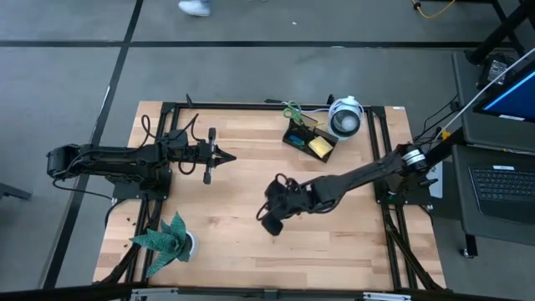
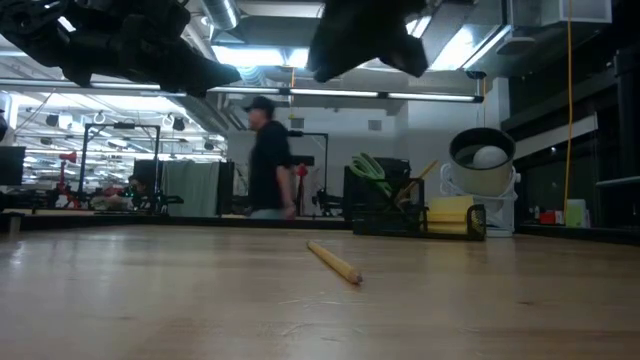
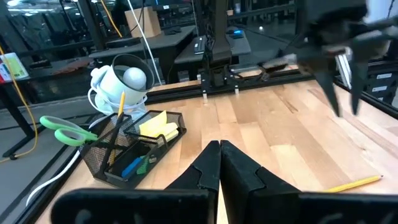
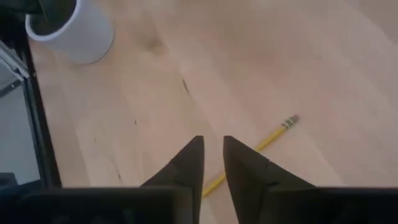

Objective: Pick and place office supplies into organizer
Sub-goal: Put the yellow pencil into the metal mesh desk organizer

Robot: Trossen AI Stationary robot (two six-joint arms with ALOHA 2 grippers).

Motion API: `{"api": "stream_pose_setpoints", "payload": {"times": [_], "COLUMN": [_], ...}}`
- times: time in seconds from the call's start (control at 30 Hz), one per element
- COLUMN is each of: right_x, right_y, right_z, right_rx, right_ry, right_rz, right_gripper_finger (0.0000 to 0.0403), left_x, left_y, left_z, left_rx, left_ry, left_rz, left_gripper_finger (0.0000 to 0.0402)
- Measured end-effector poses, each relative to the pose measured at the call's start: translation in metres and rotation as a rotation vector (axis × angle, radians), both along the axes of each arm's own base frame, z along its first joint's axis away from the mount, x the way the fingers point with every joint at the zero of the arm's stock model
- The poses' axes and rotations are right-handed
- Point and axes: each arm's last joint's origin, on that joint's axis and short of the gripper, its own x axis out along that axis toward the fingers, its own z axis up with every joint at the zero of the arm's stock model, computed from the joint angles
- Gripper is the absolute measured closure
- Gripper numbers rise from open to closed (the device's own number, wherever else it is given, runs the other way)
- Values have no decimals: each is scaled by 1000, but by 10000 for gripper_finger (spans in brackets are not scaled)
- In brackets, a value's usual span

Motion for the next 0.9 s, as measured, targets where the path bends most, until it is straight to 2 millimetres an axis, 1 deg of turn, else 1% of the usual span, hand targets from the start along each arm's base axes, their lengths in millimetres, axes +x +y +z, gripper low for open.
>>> {"api": "stream_pose_setpoints", "payload": {"times": [0.13, 0.23, 0.3, 0.37, 0.47, 0.6, 0.77, 0.83, 0.9], "right_x": [17, 29, 32, 35, 39, 45, 48, 51, 53], "right_y": [11, 18, 19, 21, 23, 27, 29, 28, 26], "right_z": [-5, -5, -4, -1, 0, -16, -38, -47, -51], "right_rx": [-6, -18, -33, -25, -10, -3, 23, 30, 38], "right_ry": [41, 121, 200, 260, 323, 397, 463, 478, 484], "right_rz": [20, 30, 15, -37, -111, -117, -105, -130, -163], "right_gripper_finger": [361, 380, 393, 397, 391, 377, 373, 372, 371], "left_x": [0, 0, 0, 0, 0, 0, 0, 0, 0], "left_y": [0, 0, 0, 0, 0, 0, 0, 0, 0], "left_z": [0, 0, 0, 0, 0, 0, 0, 0, 0], "left_rx": [0, 0, 0, 0, 0, 1, 1, 1, 1], "left_ry": [0, 0, 0, 0, 1, 1, 0, 1, 0], "left_rz": [0, 0, 0, 0, 0, 0, -1, 0, 0], "left_gripper_finger": [399, 398, 396, 394, 394, 397, 396, 396, 396]}}
